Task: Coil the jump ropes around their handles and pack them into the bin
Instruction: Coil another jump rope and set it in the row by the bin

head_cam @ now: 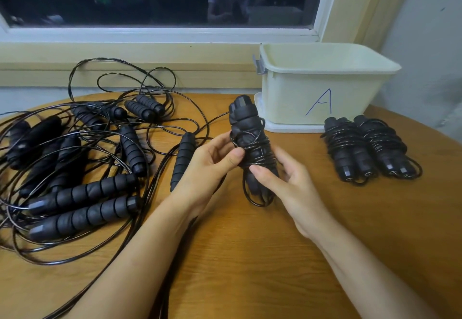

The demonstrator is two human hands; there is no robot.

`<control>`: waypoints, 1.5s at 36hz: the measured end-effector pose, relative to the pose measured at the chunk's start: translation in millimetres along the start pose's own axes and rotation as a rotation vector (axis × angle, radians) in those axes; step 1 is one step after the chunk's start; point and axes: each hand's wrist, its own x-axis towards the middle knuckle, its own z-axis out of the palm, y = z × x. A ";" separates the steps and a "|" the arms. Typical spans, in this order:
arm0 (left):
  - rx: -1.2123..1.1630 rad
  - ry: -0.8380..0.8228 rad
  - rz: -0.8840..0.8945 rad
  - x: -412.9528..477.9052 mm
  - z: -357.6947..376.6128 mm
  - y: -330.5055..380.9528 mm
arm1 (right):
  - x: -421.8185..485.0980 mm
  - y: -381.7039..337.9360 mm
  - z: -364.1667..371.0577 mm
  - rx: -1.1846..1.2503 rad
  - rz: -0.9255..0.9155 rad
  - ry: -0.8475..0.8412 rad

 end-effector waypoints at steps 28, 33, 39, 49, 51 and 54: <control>0.009 0.096 0.080 2.4 -3.6 2.8 | 2.6 -2.6 -2.2 0.105 -0.006 0.164; 0.017 0.116 0.107 1.7 -1.3 5.0 | 2.0 -5.8 -2.9 0.161 0.038 0.194; 0.037 0.167 0.120 1.0 0.1 4.1 | 2.6 -1.8 -1.1 0.076 -0.052 0.227; 0.124 0.189 0.142 -2.7 5.0 2.8 | 4.0 10.6 -4.7 -0.421 -0.319 0.312; 0.139 0.175 0.143 -3.1 3.6 3.9 | 4.8 13.5 -5.1 -0.447 -0.317 0.320; 0.168 0.135 0.141 -3.5 2.7 6.2 | 6.8 14.5 -7.9 -0.451 -0.310 0.329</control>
